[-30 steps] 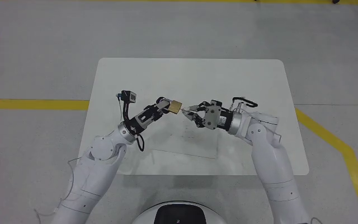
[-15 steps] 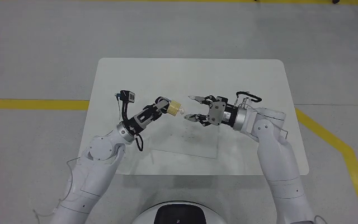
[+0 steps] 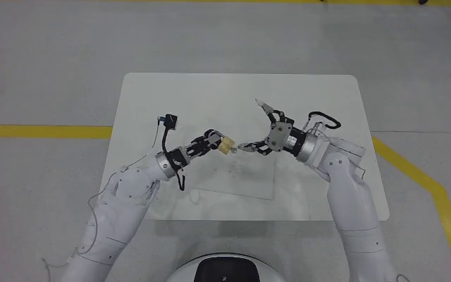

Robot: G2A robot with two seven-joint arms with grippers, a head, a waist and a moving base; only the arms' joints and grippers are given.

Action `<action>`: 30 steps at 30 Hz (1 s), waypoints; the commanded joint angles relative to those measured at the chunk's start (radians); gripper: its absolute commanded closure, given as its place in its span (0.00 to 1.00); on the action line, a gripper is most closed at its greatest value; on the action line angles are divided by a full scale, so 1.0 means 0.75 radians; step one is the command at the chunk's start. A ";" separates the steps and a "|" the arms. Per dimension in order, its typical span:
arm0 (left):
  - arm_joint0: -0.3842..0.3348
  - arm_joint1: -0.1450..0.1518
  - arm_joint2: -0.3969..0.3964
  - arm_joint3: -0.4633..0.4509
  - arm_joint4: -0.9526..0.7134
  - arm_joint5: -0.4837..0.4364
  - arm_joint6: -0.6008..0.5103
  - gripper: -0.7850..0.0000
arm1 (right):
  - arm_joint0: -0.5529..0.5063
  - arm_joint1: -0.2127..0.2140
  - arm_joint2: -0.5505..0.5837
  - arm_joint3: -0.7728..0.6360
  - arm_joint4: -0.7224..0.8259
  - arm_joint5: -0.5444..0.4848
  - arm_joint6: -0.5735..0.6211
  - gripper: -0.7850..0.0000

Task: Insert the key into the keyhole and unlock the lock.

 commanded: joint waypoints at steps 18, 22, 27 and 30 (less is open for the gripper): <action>-0.113 -0.036 0.243 0.071 0.567 0.382 0.061 0.00 | -0.170 0.011 0.119 -0.128 -0.055 -0.392 0.140 0.00; -0.076 -0.020 0.183 -0.026 0.543 0.398 -0.006 0.00 | -0.170 0.011 0.119 -0.128 -0.055 -0.392 0.140 0.00; 0.050 0.015 0.021 -0.200 0.586 0.379 0.065 0.00 | -0.170 0.011 0.119 -0.128 -0.055 -0.392 0.140 0.00; 0.151 0.034 -0.096 -0.316 0.600 0.346 0.171 0.00 | -0.170 0.011 0.119 -0.128 -0.055 -0.392 0.140 0.00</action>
